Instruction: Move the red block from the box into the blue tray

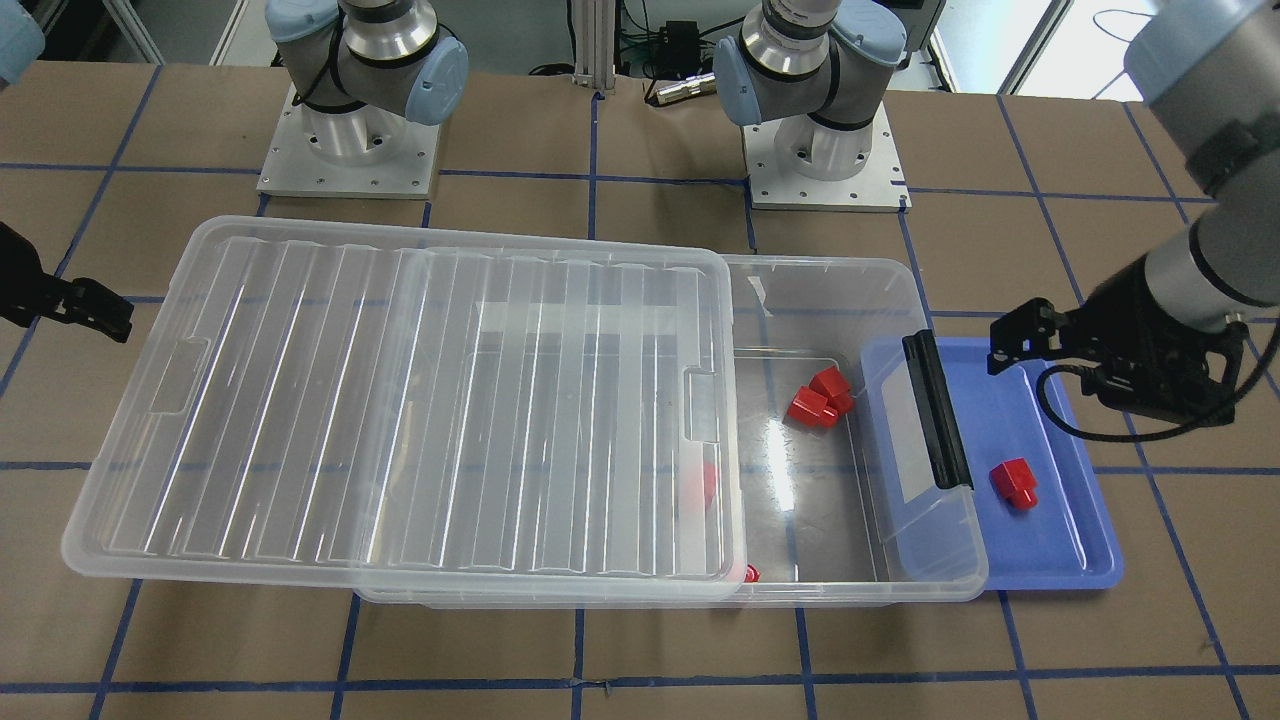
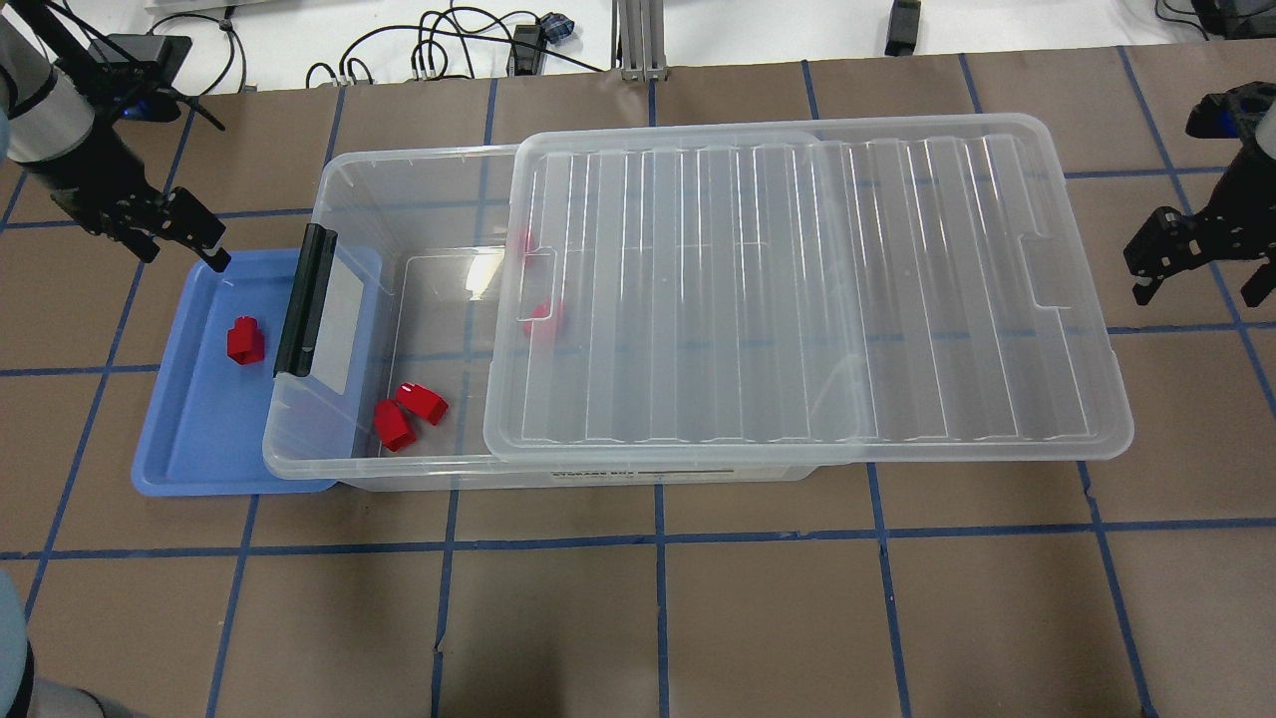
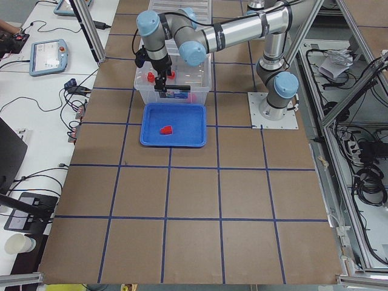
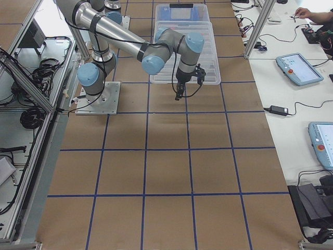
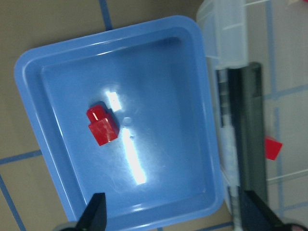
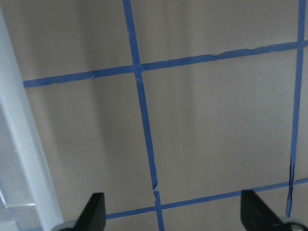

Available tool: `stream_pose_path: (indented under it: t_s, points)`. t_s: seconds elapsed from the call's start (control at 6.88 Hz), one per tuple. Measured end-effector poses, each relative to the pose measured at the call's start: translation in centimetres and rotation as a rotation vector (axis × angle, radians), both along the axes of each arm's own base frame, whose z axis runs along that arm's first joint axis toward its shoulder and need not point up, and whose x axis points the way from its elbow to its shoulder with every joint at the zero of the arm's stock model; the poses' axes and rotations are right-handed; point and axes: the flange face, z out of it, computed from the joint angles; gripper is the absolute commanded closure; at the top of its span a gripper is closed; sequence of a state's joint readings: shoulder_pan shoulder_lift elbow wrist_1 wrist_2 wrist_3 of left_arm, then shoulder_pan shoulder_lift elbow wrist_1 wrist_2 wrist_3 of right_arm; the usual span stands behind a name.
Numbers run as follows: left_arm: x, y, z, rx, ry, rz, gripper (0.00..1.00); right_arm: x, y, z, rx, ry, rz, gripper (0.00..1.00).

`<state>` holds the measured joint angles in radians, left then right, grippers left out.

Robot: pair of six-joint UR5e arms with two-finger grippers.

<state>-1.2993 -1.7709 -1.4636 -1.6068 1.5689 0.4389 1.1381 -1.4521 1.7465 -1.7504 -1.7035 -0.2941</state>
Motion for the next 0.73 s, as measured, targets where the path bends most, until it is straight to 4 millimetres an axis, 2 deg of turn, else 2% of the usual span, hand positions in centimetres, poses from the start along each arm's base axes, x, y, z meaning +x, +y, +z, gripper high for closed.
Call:
stream_pose_path:
  t_s: [0.29, 0.44, 0.58, 0.73]
  points:
    - [-10.4, 3.4, 4.9, -0.052, -0.041, 0.102, 0.00, 2.4, -0.5, -0.3, -0.001, 0.004, 0.006, 0.00]
    - [-13.7, 5.4, 6.7, -0.084, -0.045, 0.120, 0.00, 3.4, -0.6, -0.6, 0.000, 0.004, 0.003, 0.00]
    - [-15.2, 6.8, 7.6, -0.104, -0.044, 0.128, 0.00, 4.1, -0.7, -0.6, -0.002, 0.002, 0.001, 0.00]
    - [-15.7, 7.3, 7.8, -0.115, -0.044, 0.129, 0.00, 5.0, -0.8, -0.5, -0.005, 0.001, 0.011, 0.00]
